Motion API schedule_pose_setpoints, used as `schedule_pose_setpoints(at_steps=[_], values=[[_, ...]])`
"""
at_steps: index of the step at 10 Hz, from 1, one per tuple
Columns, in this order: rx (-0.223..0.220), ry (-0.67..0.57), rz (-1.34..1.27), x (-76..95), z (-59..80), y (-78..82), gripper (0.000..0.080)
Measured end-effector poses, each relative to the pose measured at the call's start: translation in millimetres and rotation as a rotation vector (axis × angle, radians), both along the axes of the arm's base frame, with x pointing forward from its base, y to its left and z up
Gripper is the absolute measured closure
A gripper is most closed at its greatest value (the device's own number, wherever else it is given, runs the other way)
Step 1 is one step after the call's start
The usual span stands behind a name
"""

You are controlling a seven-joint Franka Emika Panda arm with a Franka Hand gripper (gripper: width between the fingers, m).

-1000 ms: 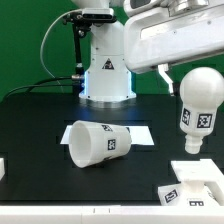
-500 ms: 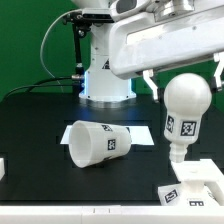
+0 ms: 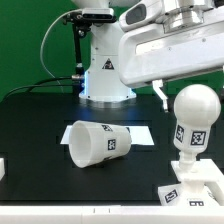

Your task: Assemble lamp

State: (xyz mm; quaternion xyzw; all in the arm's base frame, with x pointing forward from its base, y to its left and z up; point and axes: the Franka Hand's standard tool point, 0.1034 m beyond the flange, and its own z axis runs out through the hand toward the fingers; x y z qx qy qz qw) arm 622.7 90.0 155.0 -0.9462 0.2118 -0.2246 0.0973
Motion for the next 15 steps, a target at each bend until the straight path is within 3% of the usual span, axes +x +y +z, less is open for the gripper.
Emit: schedule_pose_setpoints(at_steps=[5, 9, 15], values=[[-0.002, 0.015, 0.018, -5.7, -9.6, 10.3, 0.0229], [-0.012, 0.037, 0.02, -11.1, -27.2, 10.5, 0.0229], [-0.026, 0.006, 0.01, -7.8, -27.4, 4.9, 0.0229]])
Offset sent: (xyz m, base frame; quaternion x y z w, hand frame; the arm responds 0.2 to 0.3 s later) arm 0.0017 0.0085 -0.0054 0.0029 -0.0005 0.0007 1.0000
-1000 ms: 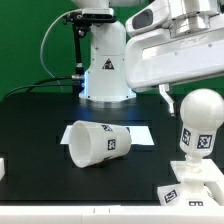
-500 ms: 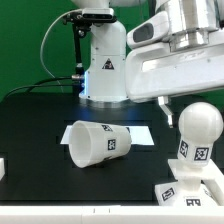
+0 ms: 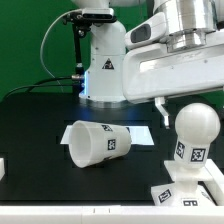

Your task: Assemble lamp

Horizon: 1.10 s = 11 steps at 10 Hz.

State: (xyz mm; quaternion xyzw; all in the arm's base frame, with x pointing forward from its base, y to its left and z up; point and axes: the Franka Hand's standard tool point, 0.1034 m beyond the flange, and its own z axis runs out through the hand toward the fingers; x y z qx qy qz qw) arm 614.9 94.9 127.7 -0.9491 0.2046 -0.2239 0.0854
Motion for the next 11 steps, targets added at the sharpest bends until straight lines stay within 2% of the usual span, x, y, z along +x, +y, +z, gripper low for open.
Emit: schedule_pose_setpoints(at_steps=[1, 3, 4, 5, 7, 8, 11], values=[[0.0, 0.0, 0.0, 0.0, 0.0, 0.0, 0.0119], [0.002, 0.01, 0.003, -0.4, 0.0, -1.0, 0.0105], [0.025, 0.074, 0.014, -2.0, 4.9, -5.7, 0.0101], [0.027, 0.109, 0.035, 0.1, 12.0, -9.2, 0.0101], [0.008, 0.253, 0.153, -3.8, 11.1, -23.1, 0.0101], [0.021, 0.306, 0.176, 1.1, 15.1, -31.4, 0.0101], [0.094, 0.508, 0.214, -1.7, 15.9, -33.5, 0.0101]])
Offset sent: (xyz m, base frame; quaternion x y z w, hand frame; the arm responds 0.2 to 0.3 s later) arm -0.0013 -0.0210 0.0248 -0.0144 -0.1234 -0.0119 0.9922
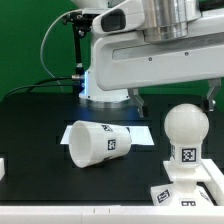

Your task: Assemble lamp

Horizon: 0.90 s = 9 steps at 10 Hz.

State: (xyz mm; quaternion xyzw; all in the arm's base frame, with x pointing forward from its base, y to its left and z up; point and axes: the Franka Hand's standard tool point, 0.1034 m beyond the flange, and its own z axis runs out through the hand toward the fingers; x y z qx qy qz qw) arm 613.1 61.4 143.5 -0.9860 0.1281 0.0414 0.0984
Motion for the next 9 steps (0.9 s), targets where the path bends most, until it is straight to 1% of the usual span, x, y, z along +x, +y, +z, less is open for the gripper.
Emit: schedule_pose_setpoints(at_steps=[1, 2, 3, 4, 5, 8, 9], values=[[0.001, 0.001, -0.001, 2.2, 0.2, -0.8, 0.0101], [-0.009, 0.006, 0.014, 1.4, 0.2, -0.9, 0.0101], [-0.064, 0.03, 0.095, 0.7, 3.0, -1.0, 0.0101], [-0.085, 0.031, 0.122, 6.2, 8.0, 5.1, 0.0101], [-0.089, 0.02, 0.139, 9.5, 10.7, 11.5, 0.0101], [-0.092, 0.012, 0.132, 11.4, 0.8, 13.3, 0.0101], [-0.093, 0.017, 0.127, 10.5, -3.0, 16.8, 0.0101]])
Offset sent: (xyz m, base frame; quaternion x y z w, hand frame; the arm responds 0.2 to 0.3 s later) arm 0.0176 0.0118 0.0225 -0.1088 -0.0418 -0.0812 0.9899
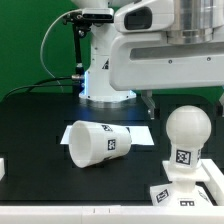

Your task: Assemble lamp

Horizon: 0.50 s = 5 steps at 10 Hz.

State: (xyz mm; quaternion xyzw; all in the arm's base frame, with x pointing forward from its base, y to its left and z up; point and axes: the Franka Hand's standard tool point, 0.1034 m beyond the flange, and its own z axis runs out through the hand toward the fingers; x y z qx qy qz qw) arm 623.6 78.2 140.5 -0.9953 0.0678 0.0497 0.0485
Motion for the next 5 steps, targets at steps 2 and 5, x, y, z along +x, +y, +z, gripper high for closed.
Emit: schedule_pose_setpoints(at_steps=[2, 5], values=[[-0.007, -0.003, 0.001, 0.7, -11.8, 2.1, 0.0101], [-0.017, -0.011, -0.001, 1.7, -23.5, 6.4, 0.0101]])
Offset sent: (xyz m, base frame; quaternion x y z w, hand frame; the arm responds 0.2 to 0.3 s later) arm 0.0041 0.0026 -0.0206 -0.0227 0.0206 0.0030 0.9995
